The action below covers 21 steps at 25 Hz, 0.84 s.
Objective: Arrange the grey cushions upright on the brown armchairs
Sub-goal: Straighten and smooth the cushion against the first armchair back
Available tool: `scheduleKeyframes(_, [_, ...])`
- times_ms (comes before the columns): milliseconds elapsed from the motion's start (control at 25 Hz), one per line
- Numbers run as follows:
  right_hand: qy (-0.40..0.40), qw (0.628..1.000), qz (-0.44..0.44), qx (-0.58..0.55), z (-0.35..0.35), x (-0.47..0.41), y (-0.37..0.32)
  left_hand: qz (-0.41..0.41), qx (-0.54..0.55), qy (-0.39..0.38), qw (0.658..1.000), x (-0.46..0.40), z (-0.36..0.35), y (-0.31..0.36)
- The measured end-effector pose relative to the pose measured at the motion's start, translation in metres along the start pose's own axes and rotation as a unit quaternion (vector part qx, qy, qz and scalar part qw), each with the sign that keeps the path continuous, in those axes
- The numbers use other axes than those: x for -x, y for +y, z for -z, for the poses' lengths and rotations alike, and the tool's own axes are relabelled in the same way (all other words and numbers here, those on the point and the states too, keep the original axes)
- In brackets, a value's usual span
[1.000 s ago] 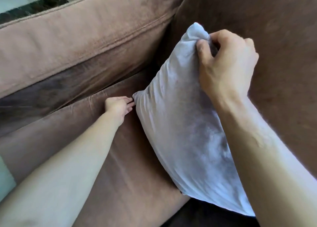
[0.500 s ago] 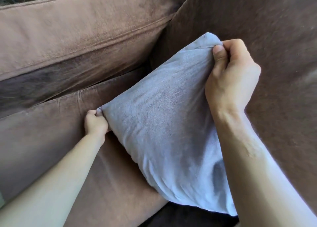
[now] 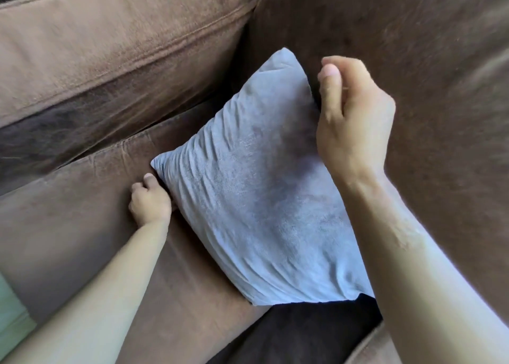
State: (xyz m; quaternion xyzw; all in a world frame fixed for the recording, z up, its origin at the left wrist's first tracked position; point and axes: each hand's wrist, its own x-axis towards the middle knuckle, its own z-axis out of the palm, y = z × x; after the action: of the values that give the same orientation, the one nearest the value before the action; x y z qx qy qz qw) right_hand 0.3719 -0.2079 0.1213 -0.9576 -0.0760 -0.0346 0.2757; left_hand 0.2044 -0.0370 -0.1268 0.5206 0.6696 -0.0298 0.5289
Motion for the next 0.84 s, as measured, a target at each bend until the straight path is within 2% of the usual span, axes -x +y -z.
scheduleKeyframes(80, [-0.015,0.996,-0.061,0.056,0.023,0.026,0.014,0.111,0.074,-0.07,0.989,0.025,0.005,-0.017])
scheduleKeyframes(120, [-0.042,0.989,-0.091,0.111,0.034,0.041,0.025,0.139,0.076,-0.113,0.981,0.04,0.004,-0.028])
scheduleKeyframes(200, [-0.121,0.96,-0.146,0.207,0.048,0.072,0.047,0.153,0.08,-0.159,0.972,0.072,0.003,-0.044])
scheduleKeyframes(280, [-0.15,0.95,-0.16,0.222,0.049,0.09,0.065,0.164,0.118,-0.174,0.964,0.088,-0.001,-0.057])
scheduleKeyframes(360, [-0.109,0.966,-0.142,0.184,0.048,0.095,0.077,0.189,0.165,-0.18,0.951,0.094,-0.007,-0.061])
scheduleKeyframes(480, [0.008,0.991,-0.089,0.103,0.053,0.096,0.082,0.192,0.197,-0.184,0.943,0.106,-0.014,-0.055])
scheduleKeyframes(600, [0.035,0.994,-0.078,0.065,0.055,0.1,0.089,0.171,0.167,-0.178,0.955,0.118,-0.018,-0.047])
scheduleKeyframes(680, [0.038,0.995,-0.084,0.047,0.053,0.103,0.091,0.121,0.129,-0.109,0.978,0.111,-0.013,-0.047])
scheduleKeyframes(760, [0.076,0.995,-0.059,0.006,0.049,0.109,0.081,0.023,0.065,0.006,0.998,0.108,0.003,-0.029])
scheduleKeyframes(800, [0.078,0.996,-0.036,-0.029,0.044,0.113,0.073,-0.097,0.023,0.043,0.994,0.117,0.012,-0.013])
scheduleKeyframes(840, [0.051,0.995,-0.025,-0.08,0.039,0.119,0.064,-0.236,-0.012,0.058,0.97,0.131,0.014,0.004])
